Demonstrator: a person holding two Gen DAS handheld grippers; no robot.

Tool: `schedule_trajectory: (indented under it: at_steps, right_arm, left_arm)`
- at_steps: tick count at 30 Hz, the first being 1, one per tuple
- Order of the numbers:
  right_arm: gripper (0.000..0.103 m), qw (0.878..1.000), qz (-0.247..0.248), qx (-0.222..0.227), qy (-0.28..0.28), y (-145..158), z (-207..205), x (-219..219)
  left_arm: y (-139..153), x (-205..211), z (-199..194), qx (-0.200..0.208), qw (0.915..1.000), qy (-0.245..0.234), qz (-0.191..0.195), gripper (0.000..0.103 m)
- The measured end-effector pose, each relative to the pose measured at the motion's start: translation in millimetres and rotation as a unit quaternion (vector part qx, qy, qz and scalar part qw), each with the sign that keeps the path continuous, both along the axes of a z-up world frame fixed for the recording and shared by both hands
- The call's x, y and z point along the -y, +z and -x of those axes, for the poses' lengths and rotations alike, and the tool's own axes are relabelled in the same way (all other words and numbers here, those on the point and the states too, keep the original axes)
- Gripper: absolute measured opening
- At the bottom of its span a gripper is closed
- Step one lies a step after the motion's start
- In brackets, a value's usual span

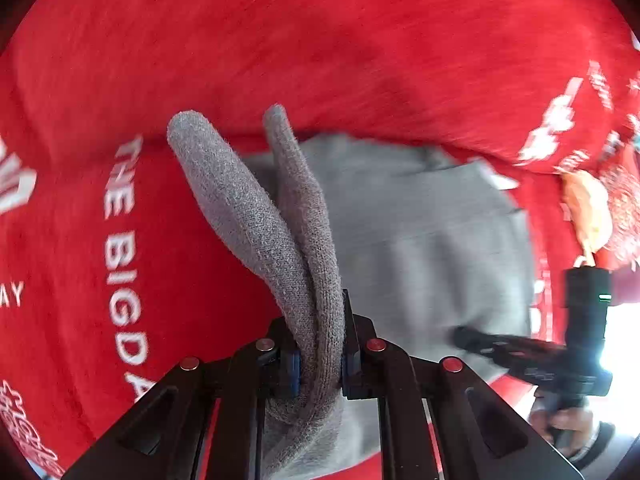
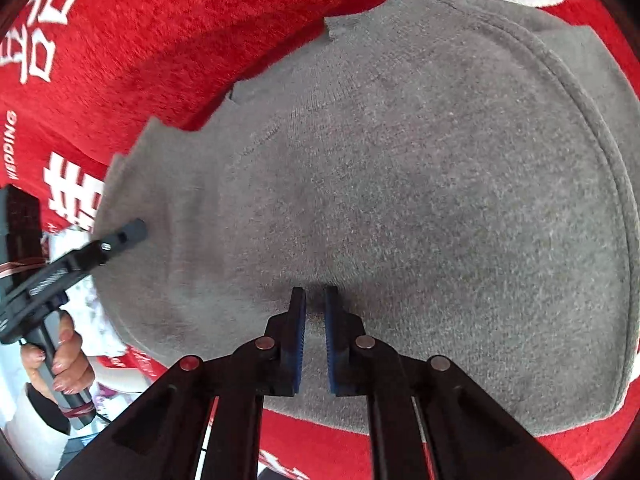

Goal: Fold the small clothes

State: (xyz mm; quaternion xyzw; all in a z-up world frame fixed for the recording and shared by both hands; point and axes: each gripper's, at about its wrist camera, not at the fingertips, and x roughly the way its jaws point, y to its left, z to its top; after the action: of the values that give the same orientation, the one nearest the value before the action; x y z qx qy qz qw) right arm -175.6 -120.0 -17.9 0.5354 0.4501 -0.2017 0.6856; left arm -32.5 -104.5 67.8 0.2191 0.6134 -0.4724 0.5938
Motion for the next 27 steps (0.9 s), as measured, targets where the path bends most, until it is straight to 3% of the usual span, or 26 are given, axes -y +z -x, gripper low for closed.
schedule_trajectory:
  at_steps: [4, 7, 8, 12, 17, 19, 20, 21, 23, 25, 27]
  right_arm:
    - [0.013, 0.999, -0.01, 0.038, -0.016, 11.0, 22.1, 13.2]
    - [0.013, 0.998, -0.014, 0.059, -0.031, 18.5, 35.5, 23.0]
    - [0.013, 0.997, -0.017, 0.062, -0.037, 18.9, 61.5, 32.0]
    - [0.014, 0.996, -0.029, 0.059, -0.066, 11.5, 94.5, 50.8]
    - [0.015, 0.989, -0.064, 0.078, -0.107, -5.6, 128.7, 67.9]
    - [0.015, 0.987, -0.073, 0.086, -0.111, -9.7, 134.6, 71.5]
    - [0.016, 0.987, -0.076, 0.088, -0.112, -10.6, 136.1, 73.1]
    - [0.016, 0.986, -0.08, 0.091, -0.112, -11.7, 138.7, 75.1]
    - [0.019, 0.985, -0.084, 0.095, -0.113, -13.4, 141.2, 77.6]
    - [0.029, 0.982, -0.093, 0.108, -0.122, -12.5, 148.0, 84.0]
    - [0.047, 0.977, -0.103, 0.127, -0.136, -11.6, 154.3, 89.9]
  left_arm:
    - [26.2, 38.9, 38.4, -0.025, 0.9988, -0.02, 0.038, 0.014]
    - [28.3, 75.2, 82.3, -0.035, 0.997, -0.048, 0.051, 0.014]
    - [22.6, 90.8, 100.2, -0.035, 0.9966, -0.058, 0.047, 0.014]
    - [-5.2, 123.9, 141.4, -0.029, 0.996, -0.081, 0.026, 0.014]
    - [-27.6, 129.2, 162.6, 0.001, 0.9955, -0.094, -0.004, 0.015]
    - [-26.7, 131.9, 170.2, 0.009, 0.9946, -0.103, -0.003, 0.022]
    - [-24.1, 130.2, 169.8, 0.003, 0.9942, -0.107, 0.003, 0.034]
    - [-19.3, 131.7, 173.5, -0.007, 0.9937, -0.112, 0.012, 0.054]
    - [-1.7, 126.3, 175.7, 0.005, 0.993, -0.114, 0.032, 0.078]
    - [18.7, 121.2, 179.1, 0.036, 0.9901, -0.12, 0.062, 0.081]
    - [28.7, 116.0, 174.3, 0.054, 0.9895, -0.119, 0.061, 0.081]
